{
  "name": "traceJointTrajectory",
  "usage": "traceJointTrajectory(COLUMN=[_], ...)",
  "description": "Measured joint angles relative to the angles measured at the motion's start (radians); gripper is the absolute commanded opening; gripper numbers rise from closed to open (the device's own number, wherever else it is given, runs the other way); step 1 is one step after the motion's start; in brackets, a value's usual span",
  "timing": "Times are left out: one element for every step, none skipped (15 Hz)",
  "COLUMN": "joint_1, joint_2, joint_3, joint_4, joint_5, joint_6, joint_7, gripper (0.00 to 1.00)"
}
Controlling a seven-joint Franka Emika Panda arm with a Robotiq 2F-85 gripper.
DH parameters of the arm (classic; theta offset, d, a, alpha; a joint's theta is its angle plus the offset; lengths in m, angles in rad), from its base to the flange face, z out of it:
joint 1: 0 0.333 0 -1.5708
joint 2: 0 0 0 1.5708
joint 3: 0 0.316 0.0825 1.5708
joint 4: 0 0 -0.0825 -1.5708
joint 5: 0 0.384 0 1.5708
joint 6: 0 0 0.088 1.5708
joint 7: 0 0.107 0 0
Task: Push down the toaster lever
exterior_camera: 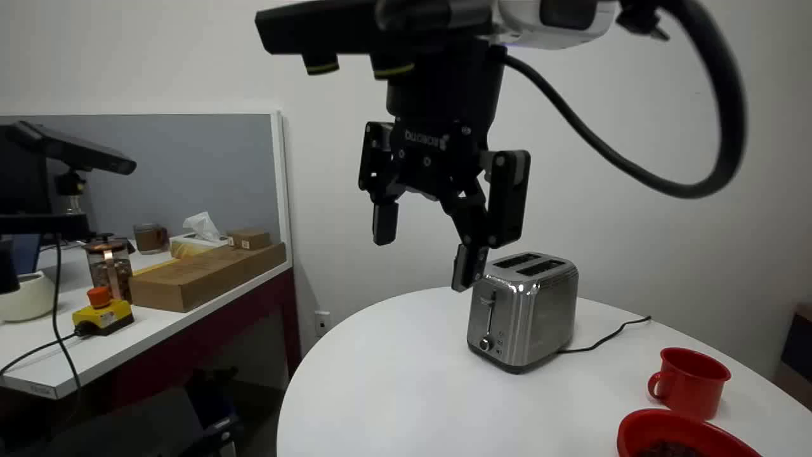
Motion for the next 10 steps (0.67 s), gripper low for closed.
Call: traceJointTrajectory(joint_1=[0.000, -0.001, -0.001, 0.000, 0.005, 0.014, 0.028, 0.045, 0.065, 0.087], joint_2=[0.000, 0.000, 0.002, 0.009, 0.024, 0.044, 0.072, 0.107, 0.148, 0.194], joint_3=[0.000, 0.001, 0.005, 0.011, 0.020, 0.030, 0.042, 0.055, 0.067, 0.078], joint_4=[0.000, 0.000, 0.000, -0.001, -0.001, -0.001, -0.001, 0.001, 0.006, 0.017], joint_5=[0.000, 0.001, 0.001, 0.001, 0.001, 0.004, 0.010, 0.022, 0.040, 0.064], joint_6=[0.000, 0.000, 0.002, 0.013, 0.034, 0.063, 0.100, 0.144, 0.192, 0.238], joint_7=[0.000, 0.000, 0.000, 0.000, 0.000, 0.000, 0.000, 0.000, 0.000, 0.000], gripper=[1.00, 1.00, 1.00, 1.00, 1.00, 1.00, 1.00, 1.00, 1.00, 1.00])
